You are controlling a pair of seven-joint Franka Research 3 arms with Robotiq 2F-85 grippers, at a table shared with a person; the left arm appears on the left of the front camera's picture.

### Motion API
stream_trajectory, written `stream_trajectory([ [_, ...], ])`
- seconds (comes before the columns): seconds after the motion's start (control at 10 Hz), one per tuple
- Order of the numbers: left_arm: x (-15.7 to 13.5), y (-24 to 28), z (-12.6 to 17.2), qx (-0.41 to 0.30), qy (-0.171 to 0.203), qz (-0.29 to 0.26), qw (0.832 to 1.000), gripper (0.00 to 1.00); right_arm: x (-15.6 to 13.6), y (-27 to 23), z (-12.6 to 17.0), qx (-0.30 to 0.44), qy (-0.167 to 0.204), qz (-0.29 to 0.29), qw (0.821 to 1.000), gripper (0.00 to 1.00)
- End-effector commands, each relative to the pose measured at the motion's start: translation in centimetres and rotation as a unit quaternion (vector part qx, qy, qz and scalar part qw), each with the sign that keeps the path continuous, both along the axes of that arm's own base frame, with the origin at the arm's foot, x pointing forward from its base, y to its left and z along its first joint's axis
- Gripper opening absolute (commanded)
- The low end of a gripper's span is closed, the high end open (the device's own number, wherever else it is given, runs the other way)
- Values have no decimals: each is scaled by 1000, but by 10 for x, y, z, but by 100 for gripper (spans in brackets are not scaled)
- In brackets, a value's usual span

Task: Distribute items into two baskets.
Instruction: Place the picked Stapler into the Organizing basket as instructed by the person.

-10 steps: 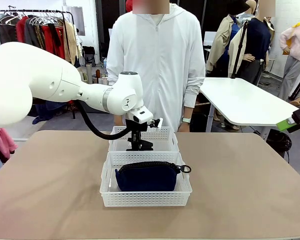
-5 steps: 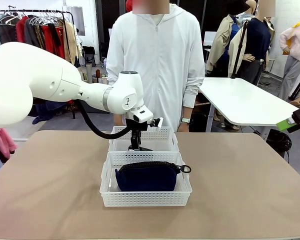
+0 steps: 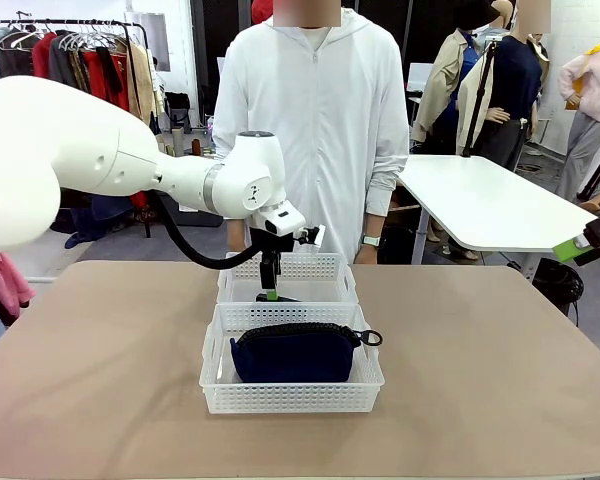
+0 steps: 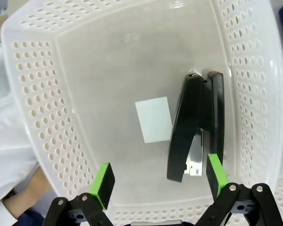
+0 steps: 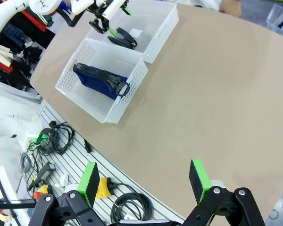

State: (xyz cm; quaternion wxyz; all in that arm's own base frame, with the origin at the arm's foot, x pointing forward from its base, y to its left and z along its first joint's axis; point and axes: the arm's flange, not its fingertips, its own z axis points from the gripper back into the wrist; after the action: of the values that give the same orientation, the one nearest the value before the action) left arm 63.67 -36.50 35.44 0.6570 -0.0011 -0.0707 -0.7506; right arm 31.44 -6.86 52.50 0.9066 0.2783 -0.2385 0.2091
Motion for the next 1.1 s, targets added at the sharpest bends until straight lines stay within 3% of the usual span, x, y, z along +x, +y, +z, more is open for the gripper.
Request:
stream_trajectory([
  [0.0, -9, 11, 21, -11, 13, -7, 1000, 100, 0, -1, 0, 1, 0, -3, 1000, 100],
  [0.2, -9, 13, 27, -11, 27, -7, 1000, 100, 0, -1, 0, 1, 0, -3, 1000, 100],
  [0.3, -3, 4, 21, -2, 3, 3, 1000, 100, 0, -1, 0, 1, 0, -3, 1000, 100],
  [1.0, -3, 4, 21, -2, 3, 3, 1000, 100, 0, -1, 0, 1, 0, -3, 1000, 100],
])
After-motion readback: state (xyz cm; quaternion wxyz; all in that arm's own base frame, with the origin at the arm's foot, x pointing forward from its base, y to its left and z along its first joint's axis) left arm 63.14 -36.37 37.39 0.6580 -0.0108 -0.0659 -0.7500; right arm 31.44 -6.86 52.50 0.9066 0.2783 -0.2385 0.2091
